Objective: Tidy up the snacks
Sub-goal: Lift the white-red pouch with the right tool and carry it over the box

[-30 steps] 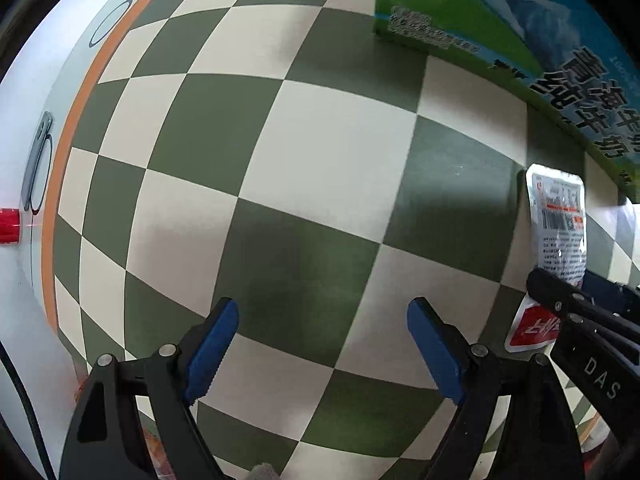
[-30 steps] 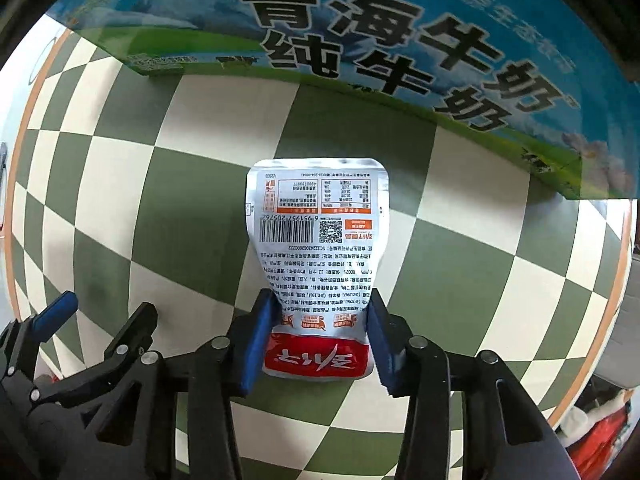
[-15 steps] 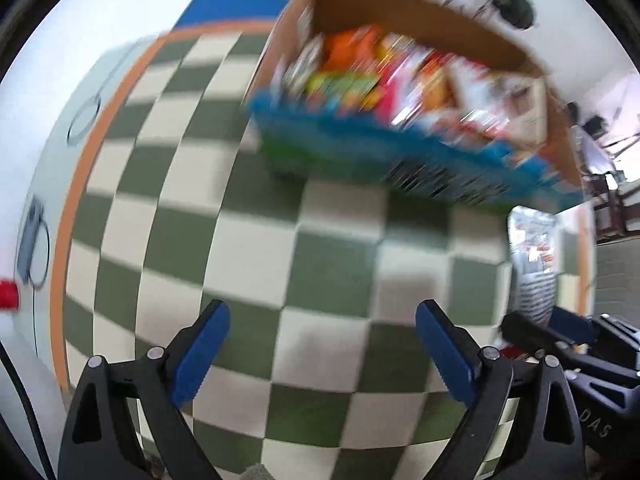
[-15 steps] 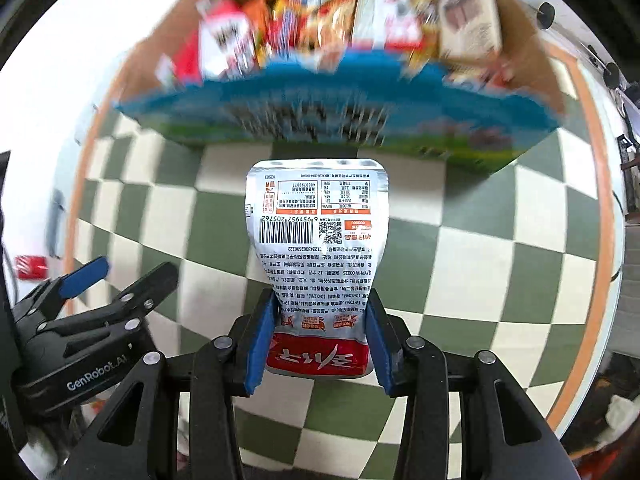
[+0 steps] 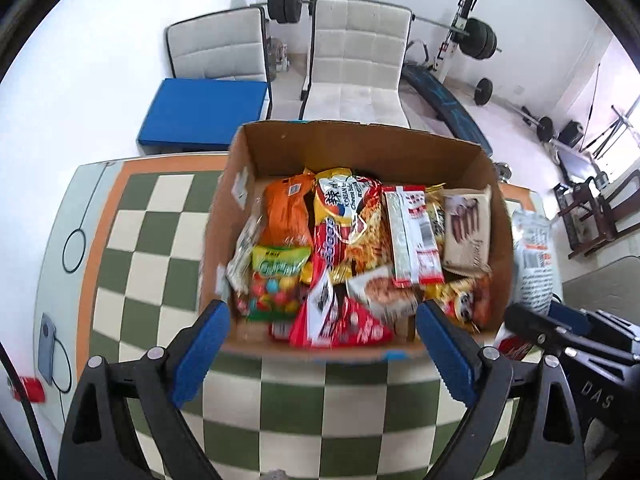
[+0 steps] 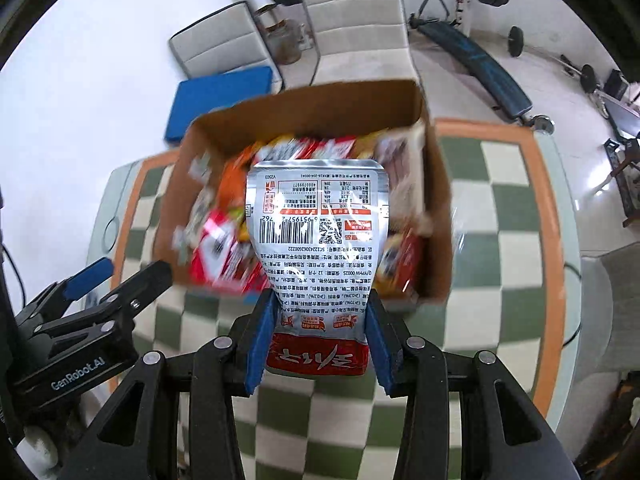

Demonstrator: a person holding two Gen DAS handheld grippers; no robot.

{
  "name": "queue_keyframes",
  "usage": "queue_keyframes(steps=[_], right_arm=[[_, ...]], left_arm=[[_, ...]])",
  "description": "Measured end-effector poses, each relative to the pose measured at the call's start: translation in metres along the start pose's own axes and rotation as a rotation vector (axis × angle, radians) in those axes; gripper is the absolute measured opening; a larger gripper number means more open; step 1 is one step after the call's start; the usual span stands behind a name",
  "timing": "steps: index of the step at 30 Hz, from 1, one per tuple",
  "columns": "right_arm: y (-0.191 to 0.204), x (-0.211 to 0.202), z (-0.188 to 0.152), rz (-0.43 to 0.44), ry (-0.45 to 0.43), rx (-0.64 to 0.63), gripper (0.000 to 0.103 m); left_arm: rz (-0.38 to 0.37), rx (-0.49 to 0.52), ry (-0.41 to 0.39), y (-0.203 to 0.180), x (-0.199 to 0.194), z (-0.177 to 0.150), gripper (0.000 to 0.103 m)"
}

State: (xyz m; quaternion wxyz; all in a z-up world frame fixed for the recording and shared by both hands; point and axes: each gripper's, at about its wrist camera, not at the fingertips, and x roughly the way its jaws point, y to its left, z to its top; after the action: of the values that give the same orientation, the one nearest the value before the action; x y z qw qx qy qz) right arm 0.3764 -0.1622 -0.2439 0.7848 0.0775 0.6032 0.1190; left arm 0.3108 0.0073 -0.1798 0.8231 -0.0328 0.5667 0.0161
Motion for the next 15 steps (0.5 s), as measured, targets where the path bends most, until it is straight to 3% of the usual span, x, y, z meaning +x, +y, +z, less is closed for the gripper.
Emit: queue_keyframes(steps=[7, 15], right_arm=[[-0.026, 0.045, 0.053, -0.035, 0.050, 0.038, 0.046], [-0.035, 0.082, 0.075, -0.043, 0.121, 0.060, 0.052]], left_arm=[[0.007, 0.033, 0.105, -0.009, 0.054, 0.034, 0.095], [0.004, 0.050, 0.164, -0.010, 0.076, 0.048, 0.095]])
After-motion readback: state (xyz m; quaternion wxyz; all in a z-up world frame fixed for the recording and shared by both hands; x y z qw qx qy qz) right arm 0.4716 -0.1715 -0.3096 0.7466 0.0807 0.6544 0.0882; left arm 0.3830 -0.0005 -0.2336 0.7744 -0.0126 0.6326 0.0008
